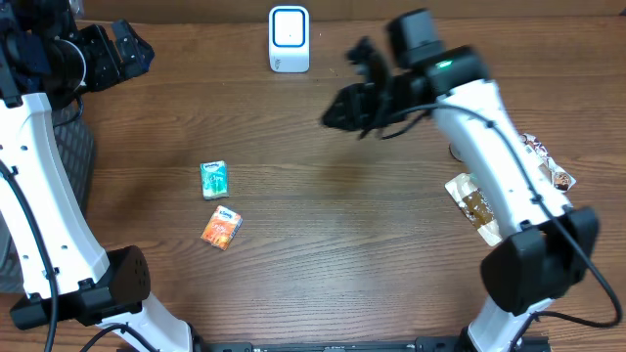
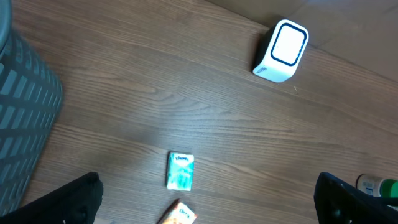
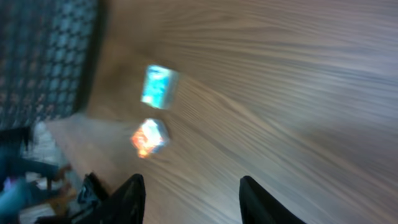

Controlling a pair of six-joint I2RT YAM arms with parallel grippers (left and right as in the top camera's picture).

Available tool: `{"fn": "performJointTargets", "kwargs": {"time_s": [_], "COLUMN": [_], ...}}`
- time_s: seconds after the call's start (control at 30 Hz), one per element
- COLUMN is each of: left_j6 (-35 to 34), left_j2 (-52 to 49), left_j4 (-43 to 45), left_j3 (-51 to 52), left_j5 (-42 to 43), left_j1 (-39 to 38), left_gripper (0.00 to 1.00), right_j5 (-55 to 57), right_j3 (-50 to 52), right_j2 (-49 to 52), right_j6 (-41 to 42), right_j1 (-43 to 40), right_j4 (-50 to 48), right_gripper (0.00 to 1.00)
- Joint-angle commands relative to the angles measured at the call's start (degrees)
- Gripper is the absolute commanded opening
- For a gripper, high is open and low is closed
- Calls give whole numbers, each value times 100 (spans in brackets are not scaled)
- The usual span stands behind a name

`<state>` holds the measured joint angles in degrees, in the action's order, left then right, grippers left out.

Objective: Scan the item barcode
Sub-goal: 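Move the right gripper left over the orange box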

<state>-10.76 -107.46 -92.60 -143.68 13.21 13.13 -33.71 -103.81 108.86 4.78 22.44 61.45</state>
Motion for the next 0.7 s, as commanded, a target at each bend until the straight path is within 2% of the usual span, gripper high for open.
{"fn": "performJointTargets", "kwargs": {"time_s": [0.0, 0.17, 0.33, 0.57, 0.67], "left_j6": [-59, -59, -59, -59, -59], "left_j2": [66, 66, 66, 66, 66], "left_j4": [4, 4, 4, 4, 4], "left_j3": [-44, -44, -44, -44, -44], "left_j5": [-13, -13, -13, -13, -13], "left_j1": [-2, -2, -2, -2, -2], "left_gripper": [99, 100, 99, 100, 99], "right_j5": [-133, -131, 144, 1224, 1486], "right_j3": [199, 201, 203, 203, 214], "right_j2": [356, 857, 1298, 1858, 2046], "right_j6": [459, 883, 901, 861, 579], "right_j1": [710, 1596, 2354, 2881, 2903], "right_j4": [-487, -1123, -1414, -1556, -1537], "right_gripper": [44, 45, 45, 45, 45]}}
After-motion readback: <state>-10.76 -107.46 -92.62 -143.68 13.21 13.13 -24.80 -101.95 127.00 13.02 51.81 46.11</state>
